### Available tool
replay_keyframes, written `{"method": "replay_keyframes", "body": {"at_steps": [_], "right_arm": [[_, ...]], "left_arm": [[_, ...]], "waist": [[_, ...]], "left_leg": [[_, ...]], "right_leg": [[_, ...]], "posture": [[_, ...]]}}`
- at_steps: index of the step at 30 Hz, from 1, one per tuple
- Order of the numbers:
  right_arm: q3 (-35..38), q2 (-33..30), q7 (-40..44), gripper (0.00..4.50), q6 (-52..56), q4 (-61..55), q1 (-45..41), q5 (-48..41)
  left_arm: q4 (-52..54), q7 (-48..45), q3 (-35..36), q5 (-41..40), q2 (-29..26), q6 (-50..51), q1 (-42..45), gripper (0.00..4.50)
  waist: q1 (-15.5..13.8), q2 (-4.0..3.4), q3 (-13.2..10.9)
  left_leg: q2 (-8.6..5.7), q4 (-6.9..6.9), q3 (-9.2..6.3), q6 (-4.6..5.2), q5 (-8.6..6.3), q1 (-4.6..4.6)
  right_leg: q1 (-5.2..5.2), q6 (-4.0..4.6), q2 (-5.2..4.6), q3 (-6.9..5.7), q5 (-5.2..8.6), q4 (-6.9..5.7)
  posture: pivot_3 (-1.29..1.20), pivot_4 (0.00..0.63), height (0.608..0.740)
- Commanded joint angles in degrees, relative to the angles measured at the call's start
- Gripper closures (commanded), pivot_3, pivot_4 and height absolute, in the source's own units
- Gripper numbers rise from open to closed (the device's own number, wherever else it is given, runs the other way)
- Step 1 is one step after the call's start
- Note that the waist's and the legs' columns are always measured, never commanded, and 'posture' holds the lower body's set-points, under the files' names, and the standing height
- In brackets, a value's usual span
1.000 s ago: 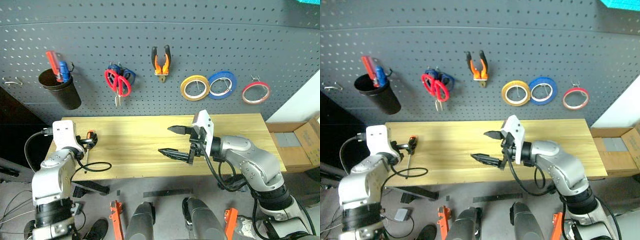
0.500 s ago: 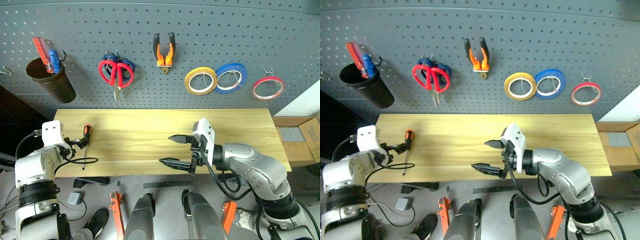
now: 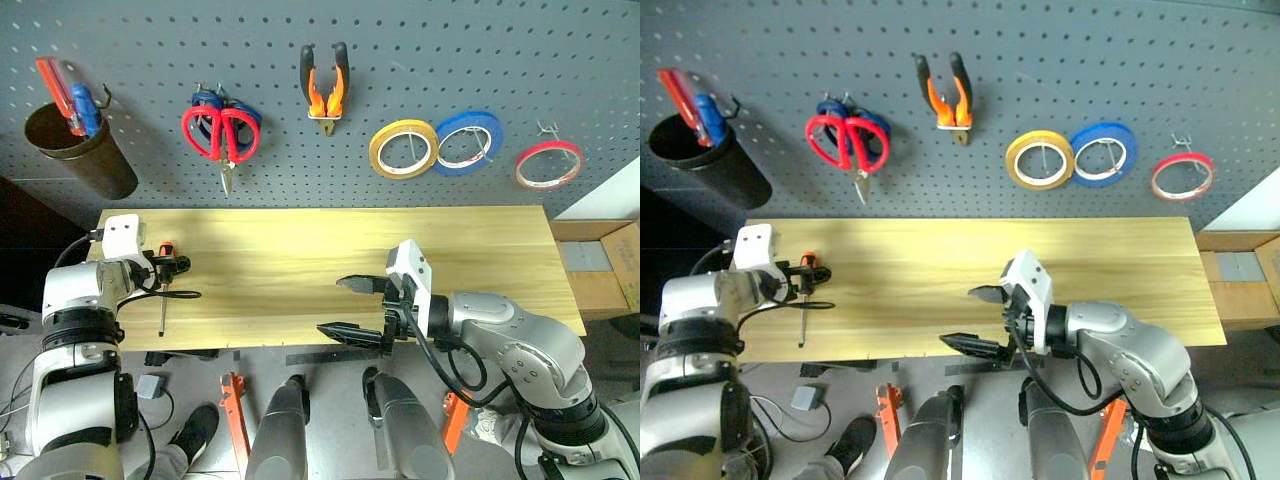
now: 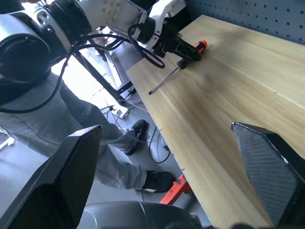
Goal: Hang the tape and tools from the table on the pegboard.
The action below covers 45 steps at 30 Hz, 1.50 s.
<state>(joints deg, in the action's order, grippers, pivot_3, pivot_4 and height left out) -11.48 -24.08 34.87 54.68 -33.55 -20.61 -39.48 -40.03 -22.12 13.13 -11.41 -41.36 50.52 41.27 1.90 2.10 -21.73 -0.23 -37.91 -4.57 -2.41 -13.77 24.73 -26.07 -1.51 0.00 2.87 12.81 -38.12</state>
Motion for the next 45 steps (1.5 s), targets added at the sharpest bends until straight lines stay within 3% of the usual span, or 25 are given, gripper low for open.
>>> {"method": "replay_keyframes", "body": {"at_steps": [1,9,10,12,21,23,27,29,32,35,39,42,43,45], "right_arm": [[0.87,-0.27,-0.56,0.00,0.44,-3.02,0.81,-1.70],[0.97,-0.26,-1.69,0.00,1.18,-3.47,0.90,-2.61],[0.95,-0.29,-1.82,0.00,1.20,-3.50,0.93,-2.72],[0.95,-0.37,-2.05,0.00,1.26,-3.59,0.94,-2.92],[0.80,-0.86,-2.91,0.00,1.10,-3.78,1.08,-3.48],[0.83,-0.98,-2.87,0.00,1.02,-3.73,1.05,-3.40],[0.69,-1.17,-2.47,0.00,0.55,-3.09,0.90,-3.01],[0.52,-1.29,-1.95,0.00,0.05,-2.59,0.69,-2.75],[0.59,-1.60,-0.48,0.00,-0.84,-1.92,-0.04,-2.85],[0.14,-1.71,1.77,0.00,-2.90,0.40,-1.55,-1.94],[-1.30,-1.14,4.43,0.00,-7.27,5.67,-3.93,1.09],[-2.52,-0.42,6.88,0.00,-11.31,10.32,-5.67,3.81],[-2.69,-0.36,7.71,0.00,-12.38,11.25,-6.26,4.48],[-3.21,0.08,9.38,0.00,-14.86,13.90,-7.58,6.10]], "left_arm": [[-2.71,-0.02,-0.15,1.55,-2.73,-0.46,1.31,0.03],[-4.57,-0.64,-0.48,1.89,-2.50,0.20,1.44,0.03],[-4.57,-0.53,-0.42,1.86,-2.38,0.34,1.41,0.19],[-4.45,-0.63,-0.42,1.83,-2.28,0.14,1.30,0.59],[-4.04,-1.12,-0.16,1.60,-2.15,-0.77,2.03,3.63],[-3.73,-1.21,-0.14,1.59,-2.07,-0.95,2.22,4.05],[-0.80,-1.99,0.13,0.98,-2.04,-0.48,0.86,4.05],[5.78,-2.45,0.82,0.49,-2.04,-2.41,-2.95,4.05],[28.23,-0.93,2.45,1.95,-1.38,-10.48,-16.40,4.05],[54.19,1.02,9.56,-2.58,4.53,-6.19,-32.49,4.05],[67.82,2.32,11.62,-2.44,9.40,-7.13,-46.43,4.05],[71.14,3.50,10.62,-0.40,12.20,-14.07,-51.92,4.05],[73.23,4.01,10.06,2.68,12.72,-23.18,-53.90,4.05],[77.50,5.10,7.65,5.75,13.94,-31.14,-54.56,4.05]], "waist": [[0.00,0.00,-0.10],[-0.09,0.02,-0.98],[-0.08,0.02,-1.02],[-0.09,0.01,-1.07],[-0.09,0.01,-1.13],[-0.09,0.01,-1.14],[-0.08,0.01,-1.14],[-0.08,0.01,-1.14],[0.42,0.01,-1.14],[0.28,0.04,-1.08],[-0.35,0.07,-0.94],[-1.04,0.04,-0.85],[-1.39,0.06,-0.79],[-2.12,0.26,-0.33]], "left_leg": [[0.00,0.00,-0.02,0.00,0.00,0.08],[-0.06,-0.03,-0.03,0.00,0.01,0.12],[-0.06,-0.03,-0.04,-0.01,0.01,0.14],[-0.06,-0.02,-0.05,-0.01,0.01,0.14],[-0.07,0.00,-0.07,-0.01,0.02,0.14],[-0.07,0.00,-0.06,-0.01,0.02,0.14],[-0.07,0.01,-0.06,-0.02,0.02,0.15],[-0.07,0.01,-0.08,-0.02,0.02,0.16],[-0.05,0.08,-0.06,-0.05,0.02,0.15],[-0.01,0.13,-0.08,-0.33,0.08,0.18],[-0.07,0.12,-0.05,-0.46,0.01,0.18],[-0.09,0.11,-0.10,-0.36,-0.04,0.17],[-0.09,0.10,-0.12,-0.45,0.04,0.18],[-0.08,0.09,-0.10,-0.50,0.17,0.19]], "right_leg": [[-0.06,0.02,-0.01,-0.09,-0.01,0.00],[-0.04,-0.09,-0.07,-0.22,0.06,0.00],[-0.05,-0.23,-0.07,-0.24,0.14,0.01],[-0.05,-0.23,-0.08,-0.24,0.14,0.02],[-0.06,-0.24,-0.12,-0.24,0.15,0.02],[-0.06,-0.25,-0.12,-0.25,0.15,0.02],[-0.06,-0.25,-0.12,-0.24,0.16,0.04],[-0.06,-0.25,-0.13,-0.25,0.15,0.04],[-0.10,0.00,-0.21,-0.13,0.00,0.07],[-0.13,0.04,-0.41,-0.05,0.01,0.24],[-0.08,0.05,-0.55,-0.20,0.01,0.34],[-0.05,0.04,-0.56,-0.33,0.01,0.29],[-0.05,0.03,-0.56,-0.39,0.02,0.30],[-0.02,0.01,-0.56,-0.42,0.03,0.35]], "posture": [[0.00,0.447,0.740],[0.00,0.455,0.740],[0.00,0.455,0.740],[0.00,0.456,0.740],[-0.01,0.456,0.740],[-0.01,0.456,0.740],[-0.01,0.450,0.740],[-0.01,0.445,0.740],[0.00,0.427,0.740],[0.02,0.377,0.740],[0.05,0.347,0.740],[0.07,0.316,0.740],[0.07,0.307,0.740],[0.08,0.257,0.740]]}}
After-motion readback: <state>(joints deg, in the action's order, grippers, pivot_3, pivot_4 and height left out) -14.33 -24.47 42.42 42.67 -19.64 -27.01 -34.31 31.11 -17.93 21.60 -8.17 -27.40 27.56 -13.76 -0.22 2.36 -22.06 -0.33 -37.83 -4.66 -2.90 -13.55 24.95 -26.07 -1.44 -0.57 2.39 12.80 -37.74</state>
